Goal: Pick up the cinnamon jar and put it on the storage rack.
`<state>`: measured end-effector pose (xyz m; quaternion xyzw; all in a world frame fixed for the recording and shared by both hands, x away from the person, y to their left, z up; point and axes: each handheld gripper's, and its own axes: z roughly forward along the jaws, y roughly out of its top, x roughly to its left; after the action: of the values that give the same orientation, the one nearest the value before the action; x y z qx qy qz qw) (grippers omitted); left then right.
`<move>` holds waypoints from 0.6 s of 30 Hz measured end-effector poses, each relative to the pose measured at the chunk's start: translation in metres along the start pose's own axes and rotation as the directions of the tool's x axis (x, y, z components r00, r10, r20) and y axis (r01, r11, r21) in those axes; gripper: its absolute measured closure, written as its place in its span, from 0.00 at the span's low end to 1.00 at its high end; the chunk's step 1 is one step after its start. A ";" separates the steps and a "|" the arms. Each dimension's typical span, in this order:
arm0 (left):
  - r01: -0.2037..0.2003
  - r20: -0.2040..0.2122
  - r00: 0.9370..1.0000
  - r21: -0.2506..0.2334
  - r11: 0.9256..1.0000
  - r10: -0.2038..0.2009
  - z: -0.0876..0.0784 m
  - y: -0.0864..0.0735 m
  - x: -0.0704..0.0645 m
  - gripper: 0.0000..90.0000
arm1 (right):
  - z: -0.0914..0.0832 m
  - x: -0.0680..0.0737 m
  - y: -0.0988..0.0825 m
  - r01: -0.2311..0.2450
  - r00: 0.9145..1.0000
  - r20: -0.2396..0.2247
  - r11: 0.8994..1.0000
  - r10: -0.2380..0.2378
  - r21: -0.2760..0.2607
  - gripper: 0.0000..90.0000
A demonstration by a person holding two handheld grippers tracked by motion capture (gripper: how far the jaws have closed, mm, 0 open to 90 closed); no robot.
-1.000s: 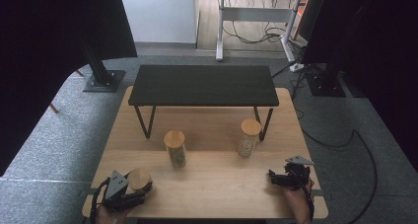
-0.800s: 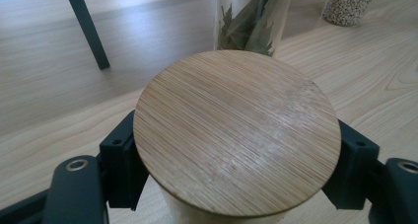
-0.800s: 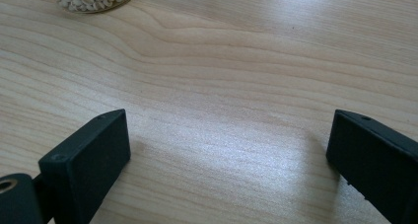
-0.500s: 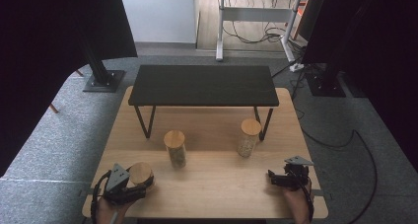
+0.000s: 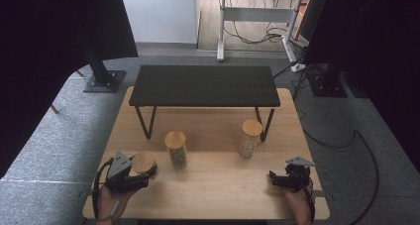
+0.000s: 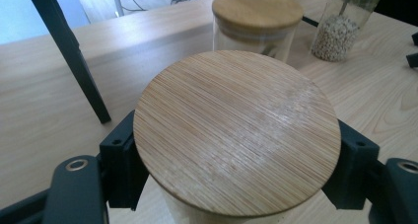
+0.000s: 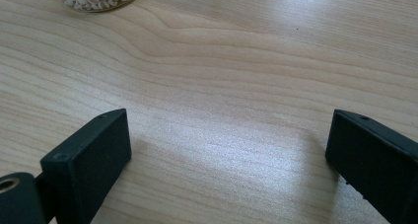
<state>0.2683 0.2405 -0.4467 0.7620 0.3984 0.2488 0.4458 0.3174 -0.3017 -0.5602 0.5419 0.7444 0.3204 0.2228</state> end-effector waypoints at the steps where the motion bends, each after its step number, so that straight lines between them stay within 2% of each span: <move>1: -0.004 0.000 1.000 0.000 1.000 0.004 0.000 0.003 0.001 0.28 | 0.000 0.000 0.000 0.001 1.000 -0.001 1.000 -0.001 0.000 0.04; 12: -0.021 0.010 1.000 -0.005 1.000 0.021 0.003 0.026 0.006 0.28 | 0.000 0.000 0.000 0.008 1.000 -0.006 1.000 -0.008 0.000 0.04; 18: -0.013 0.017 1.000 -0.014 1.000 0.013 0.003 0.037 0.011 0.28 | 0.000 0.001 0.000 0.011 1.000 -0.010 1.000 -0.011 0.000 0.04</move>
<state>0.2910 0.2373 -0.4154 0.7637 0.3879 0.2479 0.4526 0.3172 -0.3012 -0.5602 0.5364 0.7484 0.3217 0.2208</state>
